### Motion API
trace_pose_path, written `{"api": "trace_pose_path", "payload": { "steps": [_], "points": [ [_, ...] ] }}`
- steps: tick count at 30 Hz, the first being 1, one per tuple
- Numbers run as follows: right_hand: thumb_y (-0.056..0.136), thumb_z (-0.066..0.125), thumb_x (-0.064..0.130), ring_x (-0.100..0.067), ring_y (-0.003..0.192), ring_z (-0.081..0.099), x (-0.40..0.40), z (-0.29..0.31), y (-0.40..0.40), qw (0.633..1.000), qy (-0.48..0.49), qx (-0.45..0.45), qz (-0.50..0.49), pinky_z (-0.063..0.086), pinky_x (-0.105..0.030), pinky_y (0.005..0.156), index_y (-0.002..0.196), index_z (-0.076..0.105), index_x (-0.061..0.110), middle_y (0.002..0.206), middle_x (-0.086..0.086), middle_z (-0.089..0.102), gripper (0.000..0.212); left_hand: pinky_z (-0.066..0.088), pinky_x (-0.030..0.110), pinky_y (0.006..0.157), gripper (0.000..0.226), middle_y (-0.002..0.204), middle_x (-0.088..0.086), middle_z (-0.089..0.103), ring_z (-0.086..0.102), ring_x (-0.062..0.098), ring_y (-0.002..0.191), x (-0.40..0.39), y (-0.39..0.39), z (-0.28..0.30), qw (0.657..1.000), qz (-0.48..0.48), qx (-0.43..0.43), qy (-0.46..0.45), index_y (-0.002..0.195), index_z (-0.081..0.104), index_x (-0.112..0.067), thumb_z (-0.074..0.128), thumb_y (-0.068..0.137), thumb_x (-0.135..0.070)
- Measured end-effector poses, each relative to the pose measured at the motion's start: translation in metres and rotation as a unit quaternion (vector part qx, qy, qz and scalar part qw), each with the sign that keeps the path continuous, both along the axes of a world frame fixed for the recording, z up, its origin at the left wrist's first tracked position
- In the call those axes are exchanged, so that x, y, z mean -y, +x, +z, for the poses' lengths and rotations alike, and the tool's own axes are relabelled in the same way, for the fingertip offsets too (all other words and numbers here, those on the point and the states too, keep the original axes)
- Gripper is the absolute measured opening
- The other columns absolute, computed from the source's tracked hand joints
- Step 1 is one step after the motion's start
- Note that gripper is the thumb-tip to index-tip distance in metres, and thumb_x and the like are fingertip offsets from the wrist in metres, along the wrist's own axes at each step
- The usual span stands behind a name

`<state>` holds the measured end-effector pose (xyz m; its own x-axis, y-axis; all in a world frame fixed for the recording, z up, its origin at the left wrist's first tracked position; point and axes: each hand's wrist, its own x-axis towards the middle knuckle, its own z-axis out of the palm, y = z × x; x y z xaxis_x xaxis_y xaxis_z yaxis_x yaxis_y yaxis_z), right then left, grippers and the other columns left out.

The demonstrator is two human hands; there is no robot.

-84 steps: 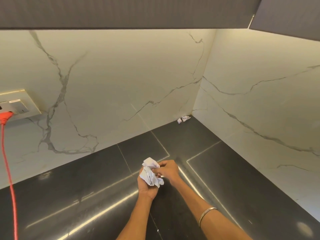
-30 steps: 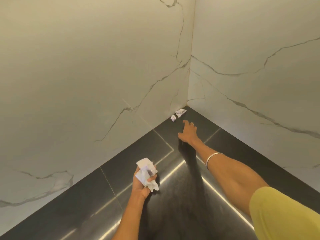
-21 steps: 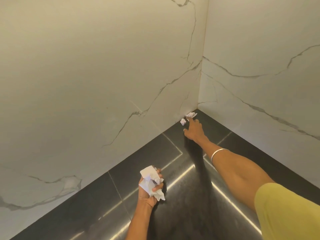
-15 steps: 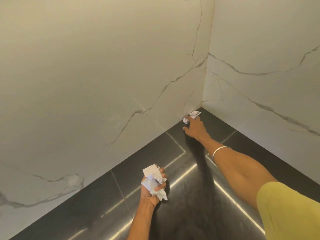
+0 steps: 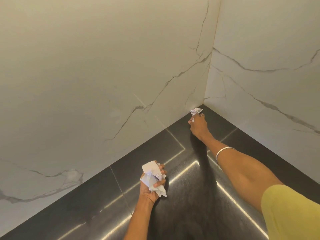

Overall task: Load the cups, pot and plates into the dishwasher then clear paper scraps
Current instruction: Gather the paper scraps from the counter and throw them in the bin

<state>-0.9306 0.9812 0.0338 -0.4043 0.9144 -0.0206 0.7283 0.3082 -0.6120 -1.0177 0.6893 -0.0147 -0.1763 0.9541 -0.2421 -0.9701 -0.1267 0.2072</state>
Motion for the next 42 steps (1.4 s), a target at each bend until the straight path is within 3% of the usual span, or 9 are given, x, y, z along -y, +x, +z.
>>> {"api": "trace_pose_path", "payload": {
  "steps": [4, 9, 14, 19, 26, 32, 36, 39, 42],
  "points": [
    [0.094, 0.055, 0.005, -0.037, 0.114, 0.05, -0.009, 0.007, 0.008, 0.995, 0.048, -0.078, -0.029, 0.043, -0.037, 0.089, 0.12, 0.054, 0.008, 0.13, -0.016, 0.043, 0.027, 0.052, 0.025, 0.039, 0.026, 0.087, 0.015, 0.062, 0.065, 0.024, 0.072, -0.002, -0.004, -0.002, 1.0, -0.001, 0.006, -0.009, 0.101, 0.069, -0.003, 0.077, 0.08, -0.015],
    [0.084, 0.064, -0.01, -0.04, 0.127, 0.047, -0.025, 0.013, -0.003, 0.999, 0.026, 0.017, -0.007, 0.046, -0.04, 0.101, 0.149, 0.034, 0.012, 0.158, -0.015, 0.02, 0.076, 0.059, 0.029, 0.055, 0.029, 0.101, 0.015, 0.064, 0.066, 0.022, 0.084, -0.003, -0.015, -0.009, 0.999, -0.025, -0.03, -0.004, 0.114, 0.063, -0.004, 0.056, 0.097, -0.026],
    [0.093, 0.056, 0.006, -0.04, 0.114, 0.054, -0.043, 0.018, -0.005, 0.976, 0.063, 0.188, 0.093, 0.047, -0.042, 0.092, 0.134, 0.049, 0.002, 0.13, -0.023, 0.051, 0.042, 0.058, 0.025, 0.056, 0.03, 0.103, 0.015, 0.063, 0.066, 0.022, 0.088, -0.003, -0.016, -0.009, 0.999, -0.028, -0.015, 0.005, 0.117, 0.063, -0.005, 0.056, 0.096, -0.026],
    [0.095, 0.055, 0.008, -0.038, 0.113, 0.051, -0.019, 0.014, 0.001, 0.969, 0.117, 0.2, 0.091, 0.049, -0.04, 0.084, 0.133, 0.044, 0.0, 0.131, -0.023, 0.045, 0.04, 0.057, 0.026, 0.05, 0.027, 0.097, 0.014, 0.063, 0.066, 0.023, 0.081, -0.003, -0.012, -0.01, 0.999, -0.033, -0.001, 0.026, 0.112, 0.066, -0.005, 0.063, 0.092, -0.023],
    [0.097, 0.053, 0.026, -0.03, 0.112, 0.053, 0.052, -0.01, 0.021, 0.936, 0.183, 0.294, 0.063, 0.045, -0.034, 0.092, 0.132, 0.04, 0.009, 0.139, -0.019, 0.043, 0.041, 0.044, 0.021, 0.03, 0.033, 0.075, 0.01, 0.059, 0.06, 0.017, 0.058, 0.006, 0.006, 0.006, 1.0, 0.0, -0.004, 0.006, 0.09, 0.071, -0.005, 0.088, 0.063, -0.013],
    [0.096, 0.055, 0.024, -0.027, 0.106, 0.06, 0.11, -0.001, 0.057, 0.937, 0.124, 0.316, 0.088, 0.048, -0.032, 0.086, 0.125, 0.042, 0.01, 0.13, -0.015, 0.048, 0.035, 0.041, 0.019, 0.029, 0.039, 0.067, 0.009, 0.059, 0.059, 0.018, 0.053, 0.021, 0.028, 0.018, 0.998, 0.039, -0.026, -0.03, 0.079, 0.071, -0.007, 0.095, 0.05, -0.017],
    [0.101, 0.046, 0.024, -0.037, 0.121, 0.055, 0.137, 0.019, 0.077, 0.966, -0.048, 0.247, 0.064, 0.045, -0.041, 0.096, 0.129, 0.042, 0.004, 0.132, -0.022, 0.051, 0.035, 0.036, 0.018, 0.028, 0.044, 0.064, 0.005, 0.059, 0.056, 0.015, 0.046, 0.022, 0.041, 0.045, 0.993, 0.035, -0.059, -0.097, 0.069, 0.069, -0.011, 0.098, 0.039, -0.024],
    [0.103, 0.04, 0.03, -0.041, 0.126, 0.05, 0.159, 0.035, 0.085, 0.971, -0.169, 0.168, 0.02, 0.041, -0.041, 0.1, 0.131, 0.045, -0.001, 0.135, -0.025, 0.052, 0.042, 0.038, 0.016, 0.032, 0.017, 0.072, 0.004, 0.052, 0.054, 0.013, 0.049, 0.028, 0.053, 0.058, 0.982, 0.089, -0.055, -0.159, 0.069, 0.065, -0.015, 0.08, 0.07, -0.023],
    [0.097, 0.035, 0.029, -0.038, 0.116, 0.058, 0.188, 0.05, 0.093, 0.964, -0.25, 0.087, 0.007, 0.043, -0.034, 0.09, 0.086, 0.054, 0.004, 0.103, -0.023, 0.061, 0.033, 0.036, 0.015, 0.035, 0.02, 0.069, 0.002, 0.05, 0.051, 0.011, 0.044, 0.041, 0.076, 0.071, 0.974, 0.088, -0.079, -0.195, 0.071, 0.058, -0.017, 0.061, 0.086, -0.03]
  ]
}}
